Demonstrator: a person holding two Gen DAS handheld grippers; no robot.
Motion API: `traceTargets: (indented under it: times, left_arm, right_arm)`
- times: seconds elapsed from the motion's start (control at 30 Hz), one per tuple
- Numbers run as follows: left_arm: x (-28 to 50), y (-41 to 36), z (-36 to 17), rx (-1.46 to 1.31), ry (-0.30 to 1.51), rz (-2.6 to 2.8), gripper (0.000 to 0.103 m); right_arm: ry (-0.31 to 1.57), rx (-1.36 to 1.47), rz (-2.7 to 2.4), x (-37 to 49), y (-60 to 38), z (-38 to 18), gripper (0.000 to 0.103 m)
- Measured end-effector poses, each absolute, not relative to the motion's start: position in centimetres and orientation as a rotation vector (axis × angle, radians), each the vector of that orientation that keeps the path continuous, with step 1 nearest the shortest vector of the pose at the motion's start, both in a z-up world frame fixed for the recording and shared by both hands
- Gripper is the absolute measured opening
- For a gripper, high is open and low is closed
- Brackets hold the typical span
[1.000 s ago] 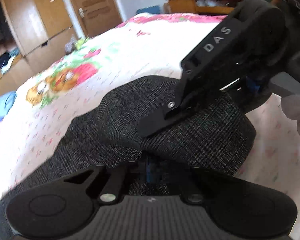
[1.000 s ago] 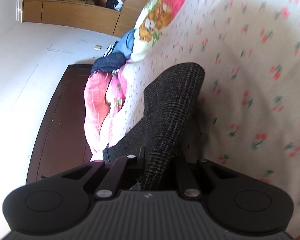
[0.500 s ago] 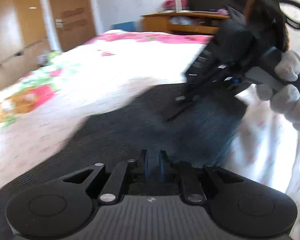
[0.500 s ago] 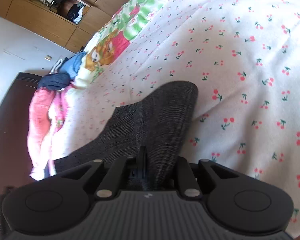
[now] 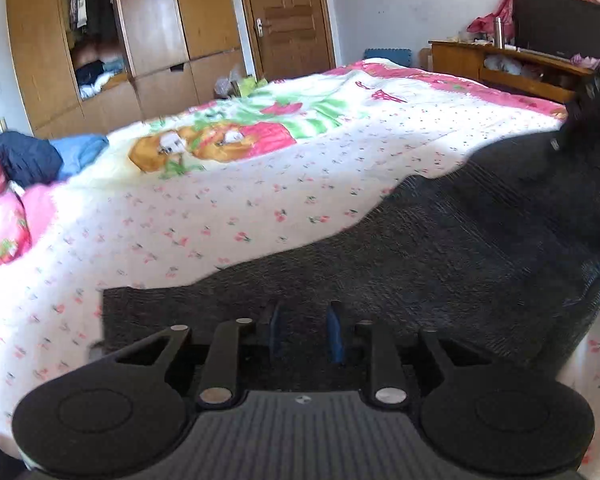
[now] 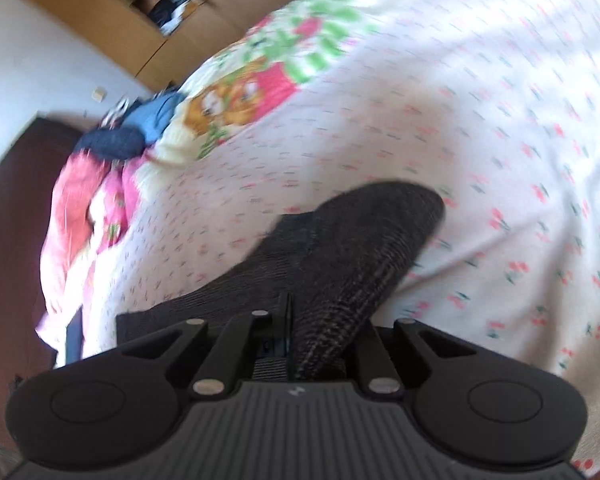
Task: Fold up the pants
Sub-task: 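Grasp the folded edge with the right tool and fold it over again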
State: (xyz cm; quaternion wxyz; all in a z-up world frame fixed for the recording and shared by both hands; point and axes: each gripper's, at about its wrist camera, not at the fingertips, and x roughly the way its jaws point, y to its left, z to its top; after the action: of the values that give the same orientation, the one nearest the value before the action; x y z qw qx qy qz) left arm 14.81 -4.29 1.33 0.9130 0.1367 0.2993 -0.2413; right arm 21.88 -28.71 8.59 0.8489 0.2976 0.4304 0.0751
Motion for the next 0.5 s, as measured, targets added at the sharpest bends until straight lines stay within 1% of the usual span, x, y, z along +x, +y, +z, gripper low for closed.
traceTargets:
  times: [0.13,0.23,0.4,0.5]
  left_arm:
    - [14.3,-1.6,1.0,0.233,0.618,-0.467,0.04]
    - [14.1,0.7,1.4,0.192,0.607,-0.466,0.04]
    - [12.6,4.2,1.7,0.167,0.588,-0.404,0.041]
    - [12.7,5.7,0.9,0.127,0.624,-0.403,0.041]
  right_arm:
    - [0.905,0.567,0.206,23.3,-24.1,11.1,0.011]
    - [0.912,0.575,0.253,24.6,-20.1,11.6,0.011]
    - [0.942,0.511,0.358,26.8,-11.6,10.5,0.011]
    - [0.986,0.342,0.371,27.8,-6.1,8.9,0.012]
